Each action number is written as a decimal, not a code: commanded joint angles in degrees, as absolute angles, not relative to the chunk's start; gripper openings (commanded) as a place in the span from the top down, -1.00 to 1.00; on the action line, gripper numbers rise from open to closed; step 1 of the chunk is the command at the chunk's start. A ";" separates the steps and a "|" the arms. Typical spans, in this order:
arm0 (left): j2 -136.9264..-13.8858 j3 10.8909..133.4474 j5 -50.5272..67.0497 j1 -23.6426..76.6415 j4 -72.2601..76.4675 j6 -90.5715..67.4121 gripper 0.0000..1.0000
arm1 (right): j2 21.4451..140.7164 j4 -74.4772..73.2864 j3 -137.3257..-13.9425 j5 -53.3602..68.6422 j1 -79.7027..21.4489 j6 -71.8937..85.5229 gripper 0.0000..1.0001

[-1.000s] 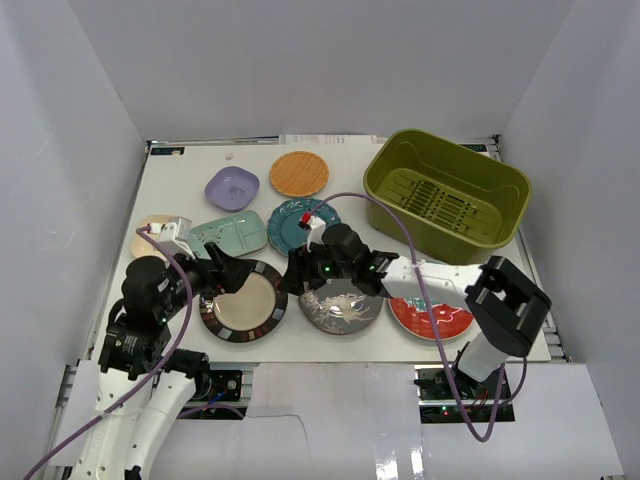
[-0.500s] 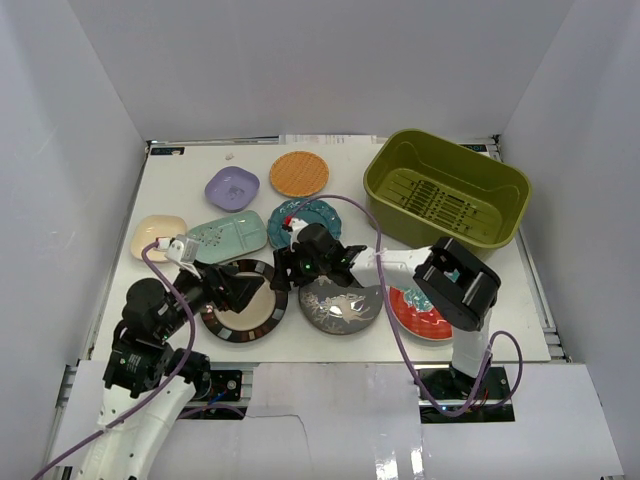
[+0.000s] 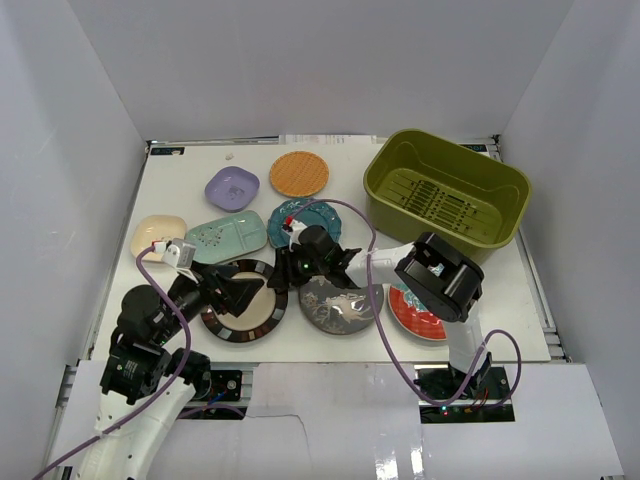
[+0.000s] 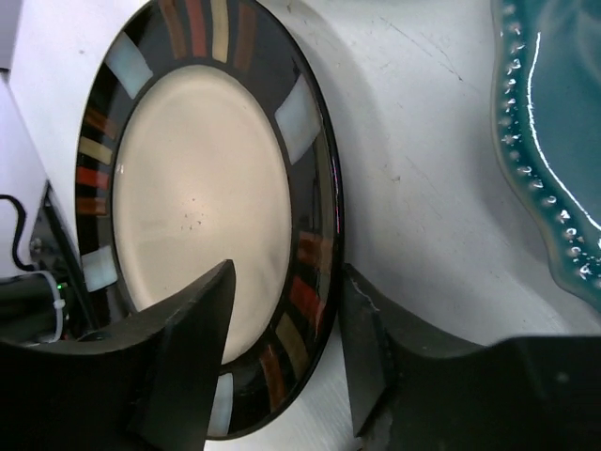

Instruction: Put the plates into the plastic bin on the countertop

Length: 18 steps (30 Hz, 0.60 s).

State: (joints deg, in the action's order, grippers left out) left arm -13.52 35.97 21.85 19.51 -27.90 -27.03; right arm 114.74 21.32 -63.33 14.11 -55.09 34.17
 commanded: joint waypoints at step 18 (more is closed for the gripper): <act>-15.90 40.58 14.61 19.78 -28.47 -28.04 -0.96 | 99.33 40.23 -51.16 23.55 -53.18 46.75 0.85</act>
